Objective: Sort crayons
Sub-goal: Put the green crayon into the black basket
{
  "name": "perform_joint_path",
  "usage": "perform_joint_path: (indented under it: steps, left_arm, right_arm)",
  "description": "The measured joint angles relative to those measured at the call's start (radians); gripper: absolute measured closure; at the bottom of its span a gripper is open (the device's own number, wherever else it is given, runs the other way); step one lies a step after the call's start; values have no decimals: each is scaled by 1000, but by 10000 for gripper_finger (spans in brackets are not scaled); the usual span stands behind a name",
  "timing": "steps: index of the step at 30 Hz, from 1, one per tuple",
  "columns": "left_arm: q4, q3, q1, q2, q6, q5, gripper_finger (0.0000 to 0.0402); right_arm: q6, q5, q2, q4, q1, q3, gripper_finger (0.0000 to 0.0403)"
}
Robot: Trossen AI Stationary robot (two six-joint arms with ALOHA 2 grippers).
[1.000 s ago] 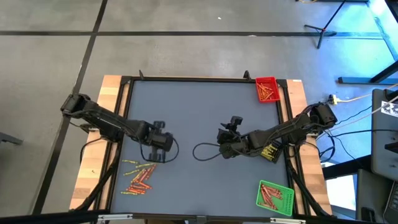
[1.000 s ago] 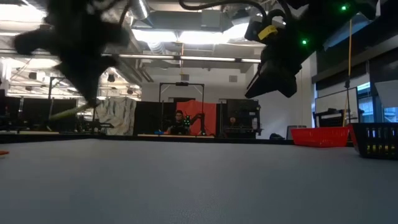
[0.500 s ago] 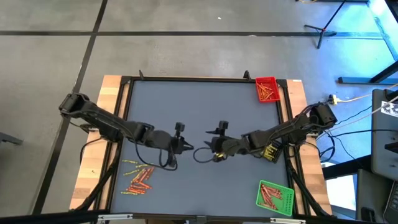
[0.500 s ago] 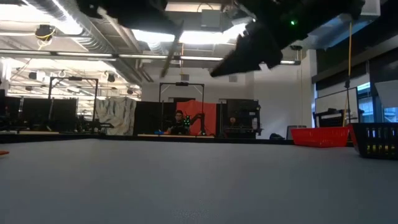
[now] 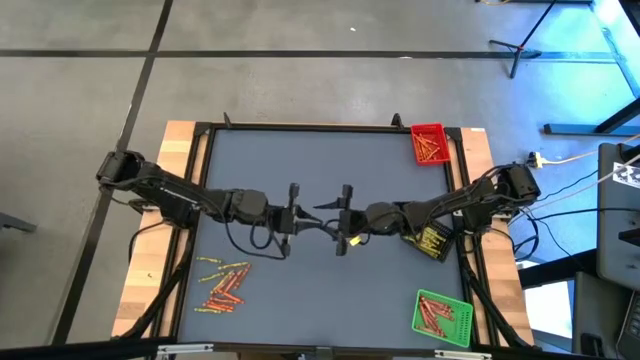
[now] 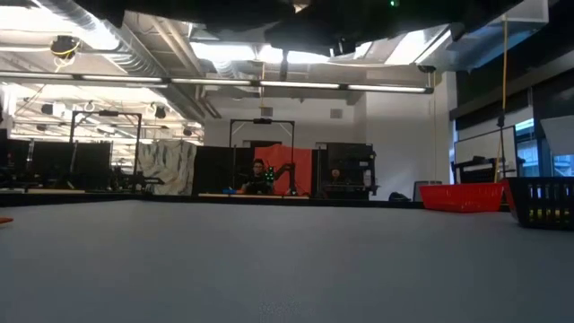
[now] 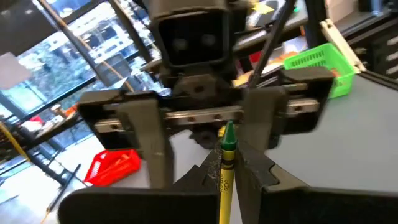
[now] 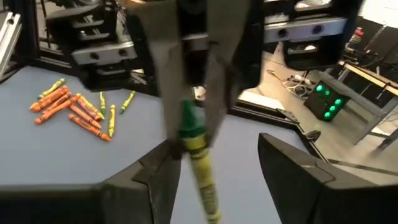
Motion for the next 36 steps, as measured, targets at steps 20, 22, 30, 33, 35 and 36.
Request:
perform_joint_path:
  steps: [20, 22, 30, 33, 35, 36]
  left_arm:
    - [-37, 0, 3, 1, -54, 3, 359]
    - [-48, 0, 0, 1, -76, 2, 334]
    - [-194, 1, -36, -53, -128, -52, 272]
    - [-206, 1, -49, -58, -125, -68, 270]
    - [-212, 1, -54, -57, -123, -68, 270]
    - [-211, 1, -56, -57, -122, -68, 270]
  right_arm:
    - [-31, 8, -3, -166, 3, 31, 375]
    - [-18, 25, -5, -236, 3, 50, 388]
    - [223, 224, -110, -808, 79, 170, 366]
    - [405, 302, -172, -1072, 126, 194, 372]
    - [536, 299, -210, -1220, 150, 195, 382]
    - [614, 292, -228, -1299, 160, 195, 387]
